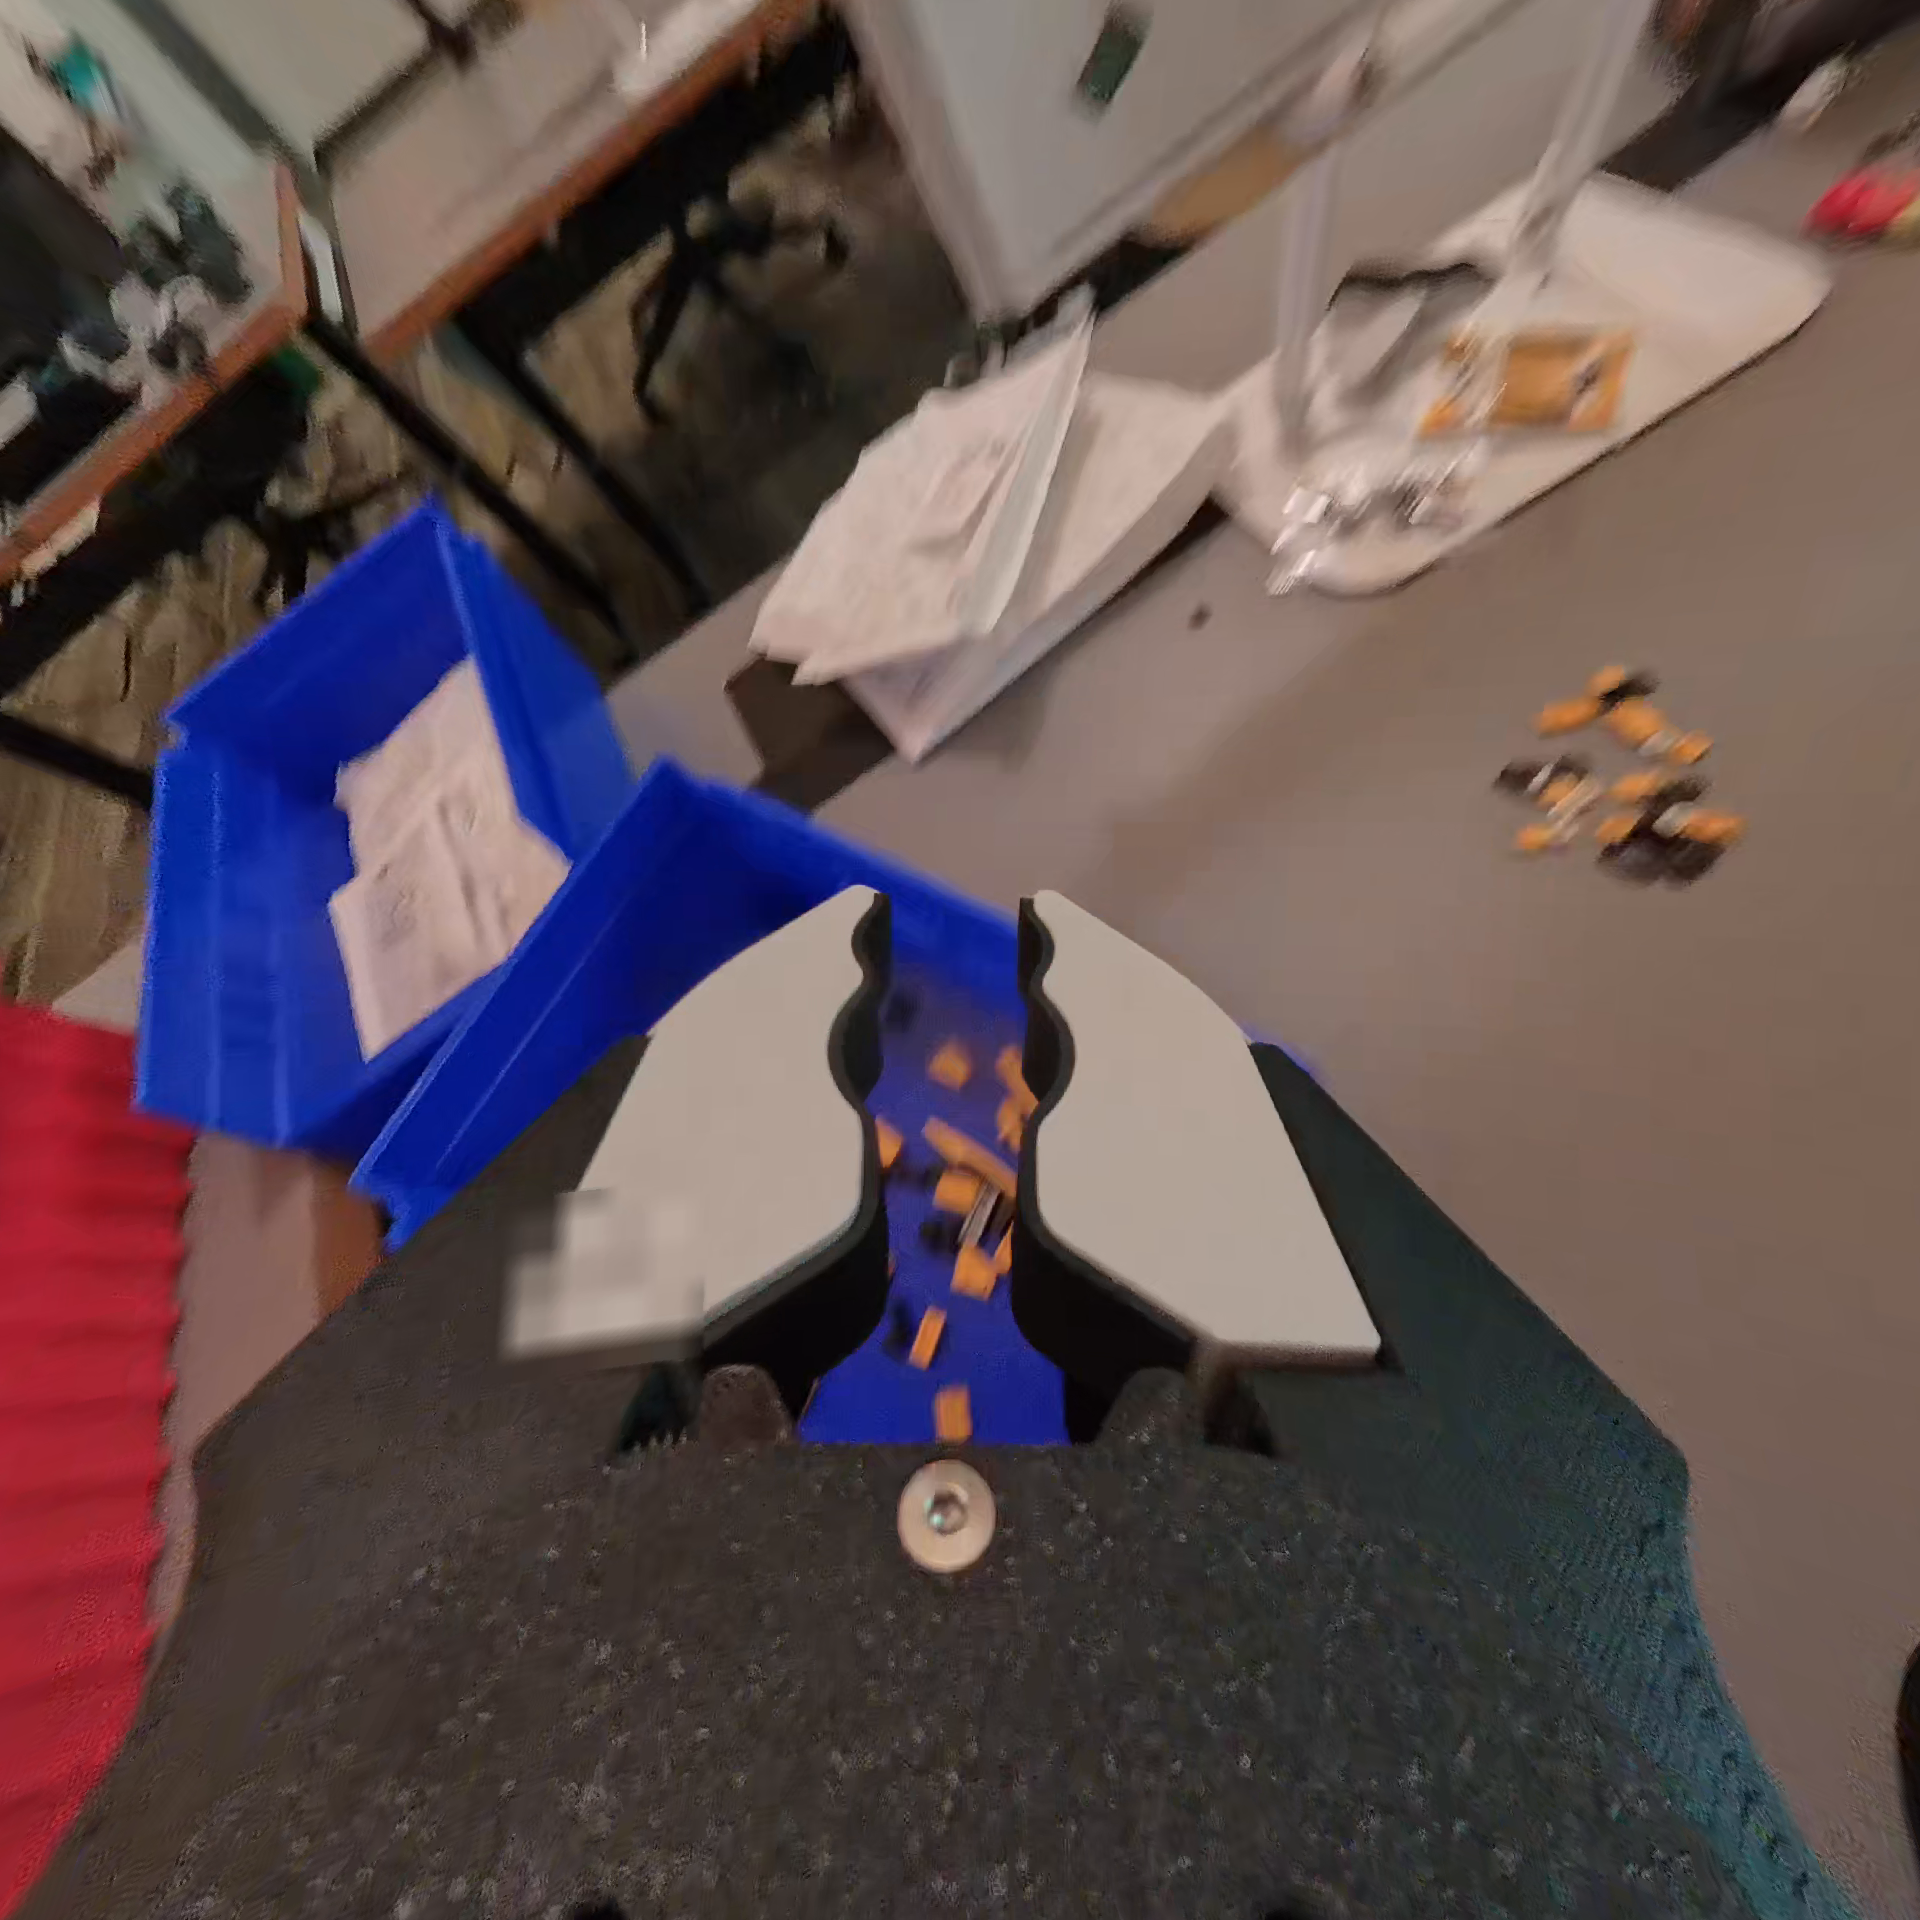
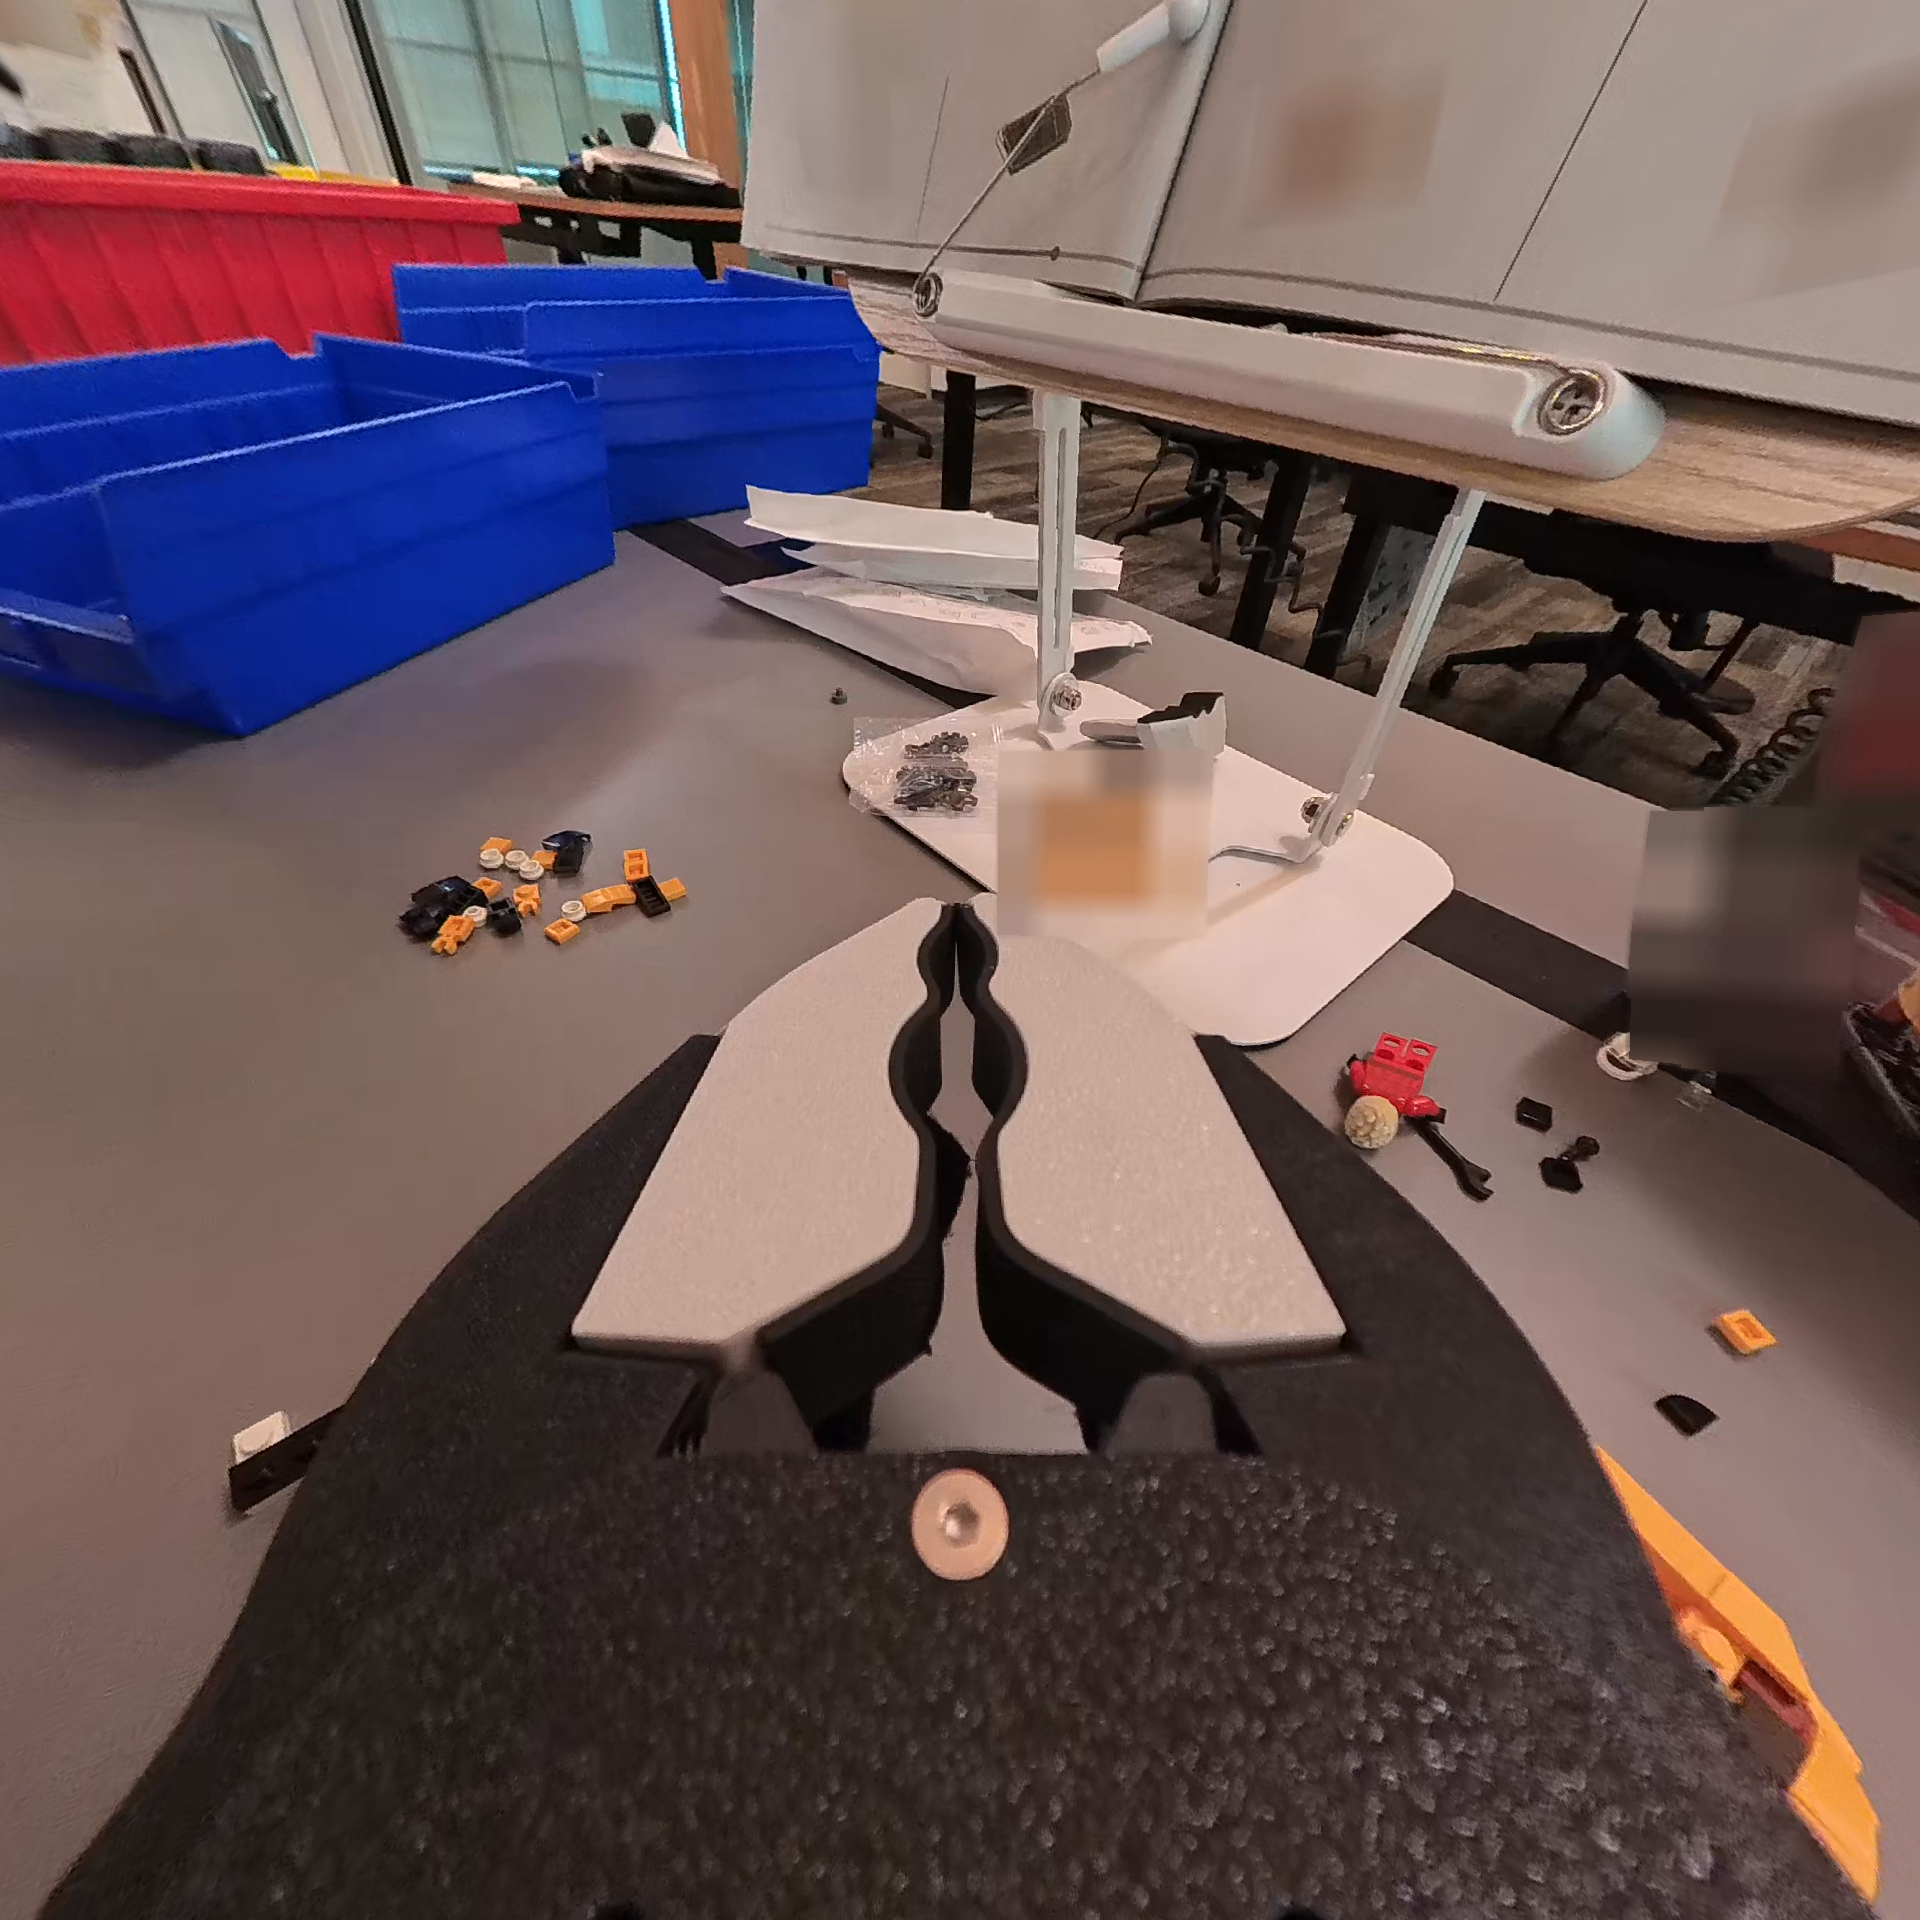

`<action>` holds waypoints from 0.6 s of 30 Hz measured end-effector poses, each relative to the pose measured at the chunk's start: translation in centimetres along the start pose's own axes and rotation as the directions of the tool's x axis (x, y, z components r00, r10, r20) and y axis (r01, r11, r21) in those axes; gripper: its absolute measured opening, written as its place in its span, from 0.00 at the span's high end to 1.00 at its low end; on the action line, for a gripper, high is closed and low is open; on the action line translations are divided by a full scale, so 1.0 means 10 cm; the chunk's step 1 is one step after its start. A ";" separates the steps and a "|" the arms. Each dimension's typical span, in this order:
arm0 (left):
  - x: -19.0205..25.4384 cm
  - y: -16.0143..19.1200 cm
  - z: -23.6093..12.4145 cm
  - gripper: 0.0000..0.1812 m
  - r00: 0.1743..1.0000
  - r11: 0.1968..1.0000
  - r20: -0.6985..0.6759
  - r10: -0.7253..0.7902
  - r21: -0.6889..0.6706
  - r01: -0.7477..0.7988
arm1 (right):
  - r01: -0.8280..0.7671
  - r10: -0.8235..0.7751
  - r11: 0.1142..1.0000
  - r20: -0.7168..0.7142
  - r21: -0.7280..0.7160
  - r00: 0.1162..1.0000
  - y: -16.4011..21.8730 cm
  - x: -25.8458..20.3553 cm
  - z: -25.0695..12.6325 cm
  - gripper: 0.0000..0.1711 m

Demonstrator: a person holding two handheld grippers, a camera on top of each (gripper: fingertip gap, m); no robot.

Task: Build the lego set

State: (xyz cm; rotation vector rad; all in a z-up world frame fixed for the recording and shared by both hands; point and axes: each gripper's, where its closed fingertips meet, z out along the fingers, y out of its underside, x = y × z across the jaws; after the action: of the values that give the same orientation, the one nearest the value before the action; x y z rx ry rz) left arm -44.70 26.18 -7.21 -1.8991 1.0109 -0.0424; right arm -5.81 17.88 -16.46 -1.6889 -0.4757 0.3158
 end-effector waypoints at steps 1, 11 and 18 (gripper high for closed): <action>-0.09 0.16 0.00 0.89 1.000 0.998 -0.005 0.004 -0.068 -0.004 | 0.000 0.000 1.000 0.001 0.000 1.000 0.00 0.00 0.00 1.00; -0.68 1.30 0.23 0.98 0.989 0.903 -0.092 -0.119 -0.425 0.069 | 0.018 -0.017 0.999 0.040 -0.034 0.999 0.05 -0.10 0.03 1.00; -0.48 1.74 0.52 0.96 0.950 0.779 -0.282 -0.132 -0.622 -0.076 | 0.014 -0.013 0.999 0.036 -0.040 0.999 0.06 -0.09 0.01 1.00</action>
State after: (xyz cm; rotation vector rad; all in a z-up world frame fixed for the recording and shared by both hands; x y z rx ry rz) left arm -56.61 29.53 -21.41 -2.5831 1.3251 -0.0238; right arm -6.60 17.50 -17.10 -1.7207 -0.5228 0.3289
